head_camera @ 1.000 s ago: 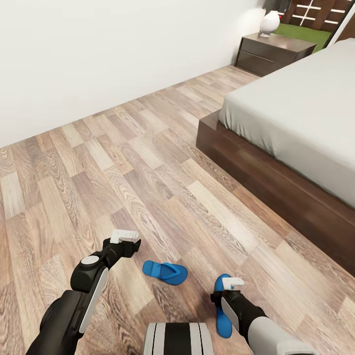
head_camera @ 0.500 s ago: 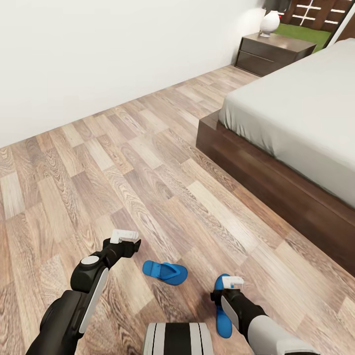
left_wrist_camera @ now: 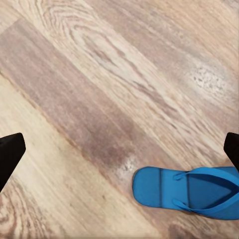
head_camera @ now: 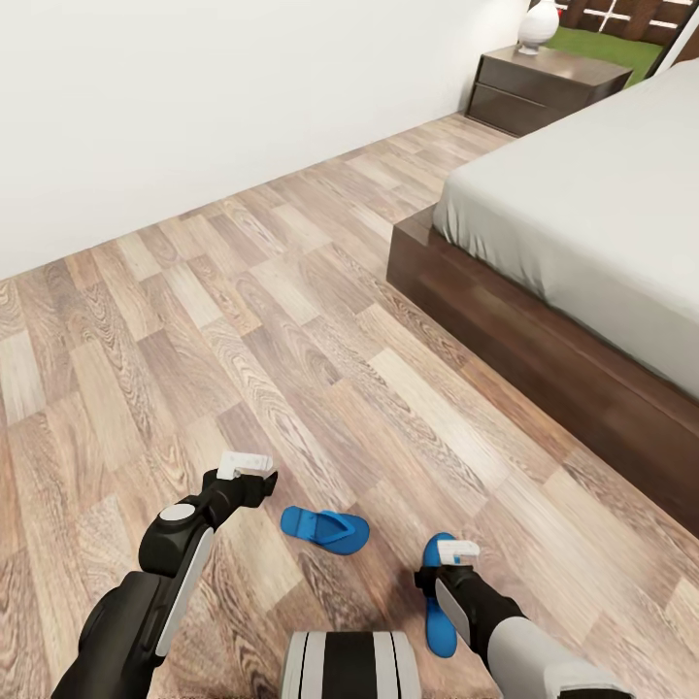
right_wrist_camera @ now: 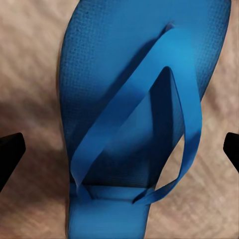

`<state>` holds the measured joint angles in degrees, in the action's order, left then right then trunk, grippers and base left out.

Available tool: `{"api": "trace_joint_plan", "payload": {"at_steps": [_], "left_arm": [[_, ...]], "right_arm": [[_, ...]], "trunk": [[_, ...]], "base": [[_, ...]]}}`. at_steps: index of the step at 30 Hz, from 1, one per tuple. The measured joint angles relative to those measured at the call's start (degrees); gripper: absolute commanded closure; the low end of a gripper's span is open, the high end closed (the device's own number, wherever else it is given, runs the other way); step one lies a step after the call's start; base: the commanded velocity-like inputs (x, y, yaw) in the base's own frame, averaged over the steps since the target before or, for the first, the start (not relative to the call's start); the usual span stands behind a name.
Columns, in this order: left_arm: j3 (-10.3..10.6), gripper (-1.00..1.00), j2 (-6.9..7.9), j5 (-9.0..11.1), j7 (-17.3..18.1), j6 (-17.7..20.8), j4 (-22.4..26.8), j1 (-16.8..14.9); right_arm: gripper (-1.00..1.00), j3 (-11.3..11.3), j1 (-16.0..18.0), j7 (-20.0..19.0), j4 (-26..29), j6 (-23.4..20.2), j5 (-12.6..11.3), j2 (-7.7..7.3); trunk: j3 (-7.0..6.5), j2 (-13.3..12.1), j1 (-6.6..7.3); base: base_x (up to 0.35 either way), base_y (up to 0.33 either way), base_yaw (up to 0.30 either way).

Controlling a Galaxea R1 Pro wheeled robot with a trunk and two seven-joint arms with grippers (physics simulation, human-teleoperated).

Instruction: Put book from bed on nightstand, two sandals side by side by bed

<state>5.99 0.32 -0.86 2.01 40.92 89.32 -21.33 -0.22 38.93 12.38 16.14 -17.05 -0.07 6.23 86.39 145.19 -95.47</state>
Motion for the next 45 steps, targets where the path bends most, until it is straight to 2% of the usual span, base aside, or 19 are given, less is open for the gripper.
{"api": "trace_joint_plan", "payload": {"at_steps": [21,28,45], "left_arm": [[0.04,-1.0,0.0,0.0,0.0,-0.05,0.0,0.06],[0.04,-1.0,0.0,0.0,0.0,-0.06,0.0,0.08],[0.04,-1.0,0.0,0.0,0.0,-0.07,0.0,0.08]], "right_arm": [[-1.0,-0.01,0.25,0.0,0.0,0.03,0.0,0.03],[-1.0,-0.02,0.3,-0.01,0.02,0.01,0.0,0.0],[-1.0,-0.02,0.68,0.0,0.01,0.0,0.0,-0.07]], "trunk": [[0.0,0.0,0.0],[1.54,0.09,-0.18],[1.55,0.09,-0.18]], "base": [[0.0,0.0,0.0],[0.0,0.0,0.0],[0.0,0.0,0.0]]}}
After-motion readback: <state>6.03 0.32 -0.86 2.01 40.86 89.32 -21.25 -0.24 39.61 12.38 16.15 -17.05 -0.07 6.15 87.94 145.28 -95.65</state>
